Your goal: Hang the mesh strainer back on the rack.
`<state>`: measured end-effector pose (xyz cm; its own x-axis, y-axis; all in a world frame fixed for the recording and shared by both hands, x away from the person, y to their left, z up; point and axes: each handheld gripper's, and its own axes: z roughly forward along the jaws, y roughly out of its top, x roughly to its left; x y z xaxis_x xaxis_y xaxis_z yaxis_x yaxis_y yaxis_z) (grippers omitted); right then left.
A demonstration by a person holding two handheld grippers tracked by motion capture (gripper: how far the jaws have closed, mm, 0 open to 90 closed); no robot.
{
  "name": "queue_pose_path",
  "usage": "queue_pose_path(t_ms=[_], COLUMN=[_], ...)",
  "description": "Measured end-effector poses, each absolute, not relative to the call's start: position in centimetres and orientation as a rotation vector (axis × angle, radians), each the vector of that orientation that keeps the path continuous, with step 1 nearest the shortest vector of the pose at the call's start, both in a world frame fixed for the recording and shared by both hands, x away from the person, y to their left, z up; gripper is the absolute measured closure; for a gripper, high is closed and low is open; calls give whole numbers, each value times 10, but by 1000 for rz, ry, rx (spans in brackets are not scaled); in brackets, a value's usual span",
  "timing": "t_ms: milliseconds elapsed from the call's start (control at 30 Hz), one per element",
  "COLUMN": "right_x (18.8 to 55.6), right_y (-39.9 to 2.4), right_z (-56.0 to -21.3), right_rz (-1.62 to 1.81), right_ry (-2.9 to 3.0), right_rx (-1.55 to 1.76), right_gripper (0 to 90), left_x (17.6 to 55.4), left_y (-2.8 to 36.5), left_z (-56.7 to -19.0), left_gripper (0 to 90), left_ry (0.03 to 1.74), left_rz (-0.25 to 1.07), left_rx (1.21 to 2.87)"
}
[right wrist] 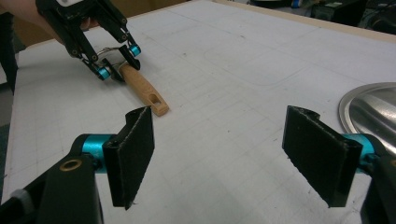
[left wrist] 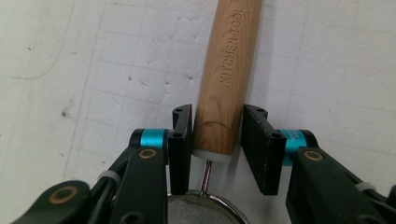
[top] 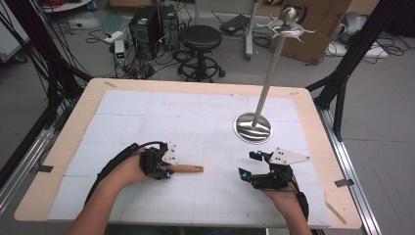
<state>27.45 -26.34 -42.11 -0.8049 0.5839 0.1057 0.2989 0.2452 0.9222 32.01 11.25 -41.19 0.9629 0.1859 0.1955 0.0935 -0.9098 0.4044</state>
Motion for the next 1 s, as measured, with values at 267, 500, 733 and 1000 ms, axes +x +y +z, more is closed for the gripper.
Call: queue_pose_path(t_ms=[267,500,733,1000], right_x=[275,275,275,275], right_y=[-264,-264,-262,-261], right_z=[-421,-422,-423,-423], right_rz=[1580,1579,1569,1568], right_ry=[2264,2268,2275,2282], right_rx=[830,833,830,828], right_gripper=[244,244,244,244], left_x=[326,329,335,335], left_y=[109,110,105,105], left_z=[-408,-408,-409,-409], left_gripper=[673,668,667,687], left_ry=[273,305,310,350], left_rz=[299,241,181,174], left_rx=[2755,2761,2810,2814])
